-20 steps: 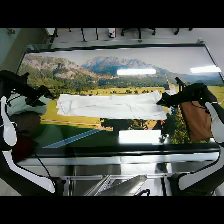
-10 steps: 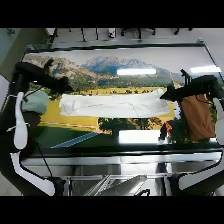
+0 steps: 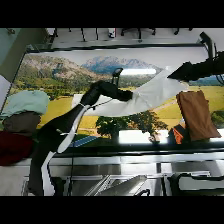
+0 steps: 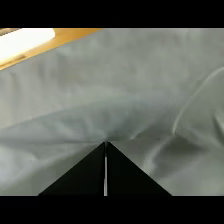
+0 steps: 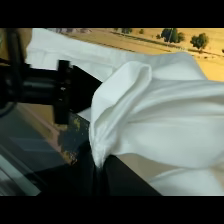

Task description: Fold the shirts.

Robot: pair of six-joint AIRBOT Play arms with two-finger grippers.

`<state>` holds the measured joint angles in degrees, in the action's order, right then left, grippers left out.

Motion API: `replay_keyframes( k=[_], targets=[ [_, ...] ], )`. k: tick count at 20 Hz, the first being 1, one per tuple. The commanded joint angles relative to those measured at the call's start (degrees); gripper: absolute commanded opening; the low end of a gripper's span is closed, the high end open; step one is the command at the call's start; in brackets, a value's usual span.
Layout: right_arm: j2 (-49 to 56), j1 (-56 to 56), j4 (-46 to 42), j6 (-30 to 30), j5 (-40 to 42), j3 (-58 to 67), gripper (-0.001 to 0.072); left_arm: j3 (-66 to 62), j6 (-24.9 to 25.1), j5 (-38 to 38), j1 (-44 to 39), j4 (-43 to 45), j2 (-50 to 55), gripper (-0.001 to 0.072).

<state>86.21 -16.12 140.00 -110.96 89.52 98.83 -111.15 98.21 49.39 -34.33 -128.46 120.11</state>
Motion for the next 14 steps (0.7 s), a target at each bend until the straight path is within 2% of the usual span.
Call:
replay_keyframes(
  k=[1,5,9,11,14],
  targets=[
    [-2.16,0.09,0.15,0.42,2.21,2.78,0.0024,-6.97,-3.82,-3.89,-5.40,-0.11,7.93,0.0013],
    [-1.20,0.07,-0.09,0.42,2.19,2.78,0.0024,-5.18,-7.56,-4.74,-6.14,-0.76,9.60,0.0014],
    [0.07,0.55,-0.15,0.85,2.16,2.78,0.0025,-7.82,-8.35,1.29,-2.99,-5.49,7.78,0.0014],
    [0.37,1.03,-0.11,0.90,2.14,2.78,0.0024,-5.77,-8.22,4.72,0.68,-6.27,2.43,0.0014],
    [0.55,3.54,-0.02,1.05,0.59,2.78,0.0025,-4.74,-3.13,15.69,10.32,-6.21,-8.33,0.0014]
  ],
)
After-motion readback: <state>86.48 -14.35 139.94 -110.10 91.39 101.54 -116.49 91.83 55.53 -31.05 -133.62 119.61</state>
